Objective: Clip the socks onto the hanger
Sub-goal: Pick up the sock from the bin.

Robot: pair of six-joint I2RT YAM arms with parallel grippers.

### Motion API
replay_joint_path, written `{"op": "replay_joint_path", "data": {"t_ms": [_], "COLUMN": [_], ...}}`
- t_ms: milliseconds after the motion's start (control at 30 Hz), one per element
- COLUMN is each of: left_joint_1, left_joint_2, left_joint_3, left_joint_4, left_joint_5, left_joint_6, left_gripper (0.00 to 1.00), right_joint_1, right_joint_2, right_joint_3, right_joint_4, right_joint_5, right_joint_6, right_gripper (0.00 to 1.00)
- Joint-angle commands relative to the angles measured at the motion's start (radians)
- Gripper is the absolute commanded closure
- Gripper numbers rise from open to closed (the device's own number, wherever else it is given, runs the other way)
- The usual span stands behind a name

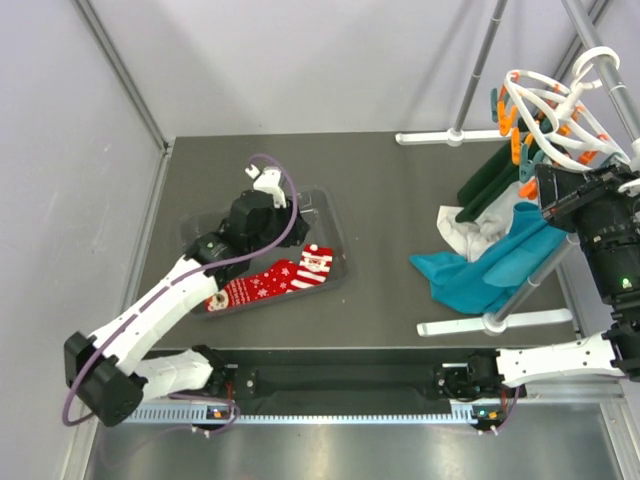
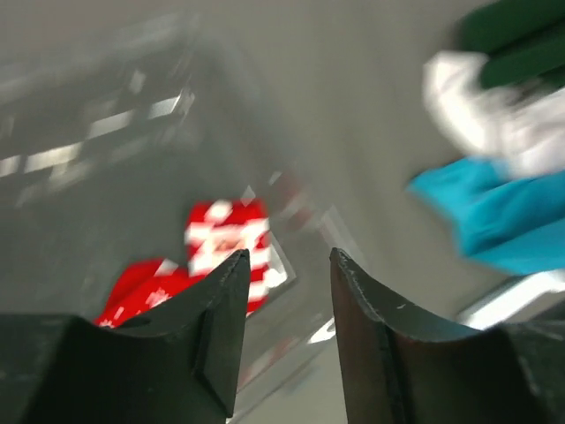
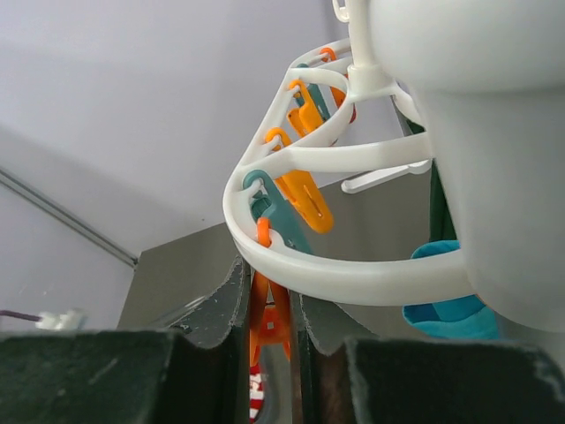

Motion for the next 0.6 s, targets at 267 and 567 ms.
{"op": "replay_joint_path", "data": {"t_ms": [267,567], "left_joint_1": [0.12,0.126], "left_joint_2": [0.282,0.509], "left_joint_3": [-0.121,-0.109], "left_joint_4": [0.15,0.329], "left_joint_5": [0.09,0.066], "left_joint_6": [0.021,0.064], "left_gripper": [0.57,0.5], "right_joint_1": [0.029,0.038], "right_joint_2": [-0.03,-0.034], "right_joint_3": [-0.033,-0.03], "right_joint_4": [0.026,0.029], "right_joint_5": [0.182,0.182], "right_joint_6": [-0.028,-0.033], "right_gripper": [1.0,1.0]}}
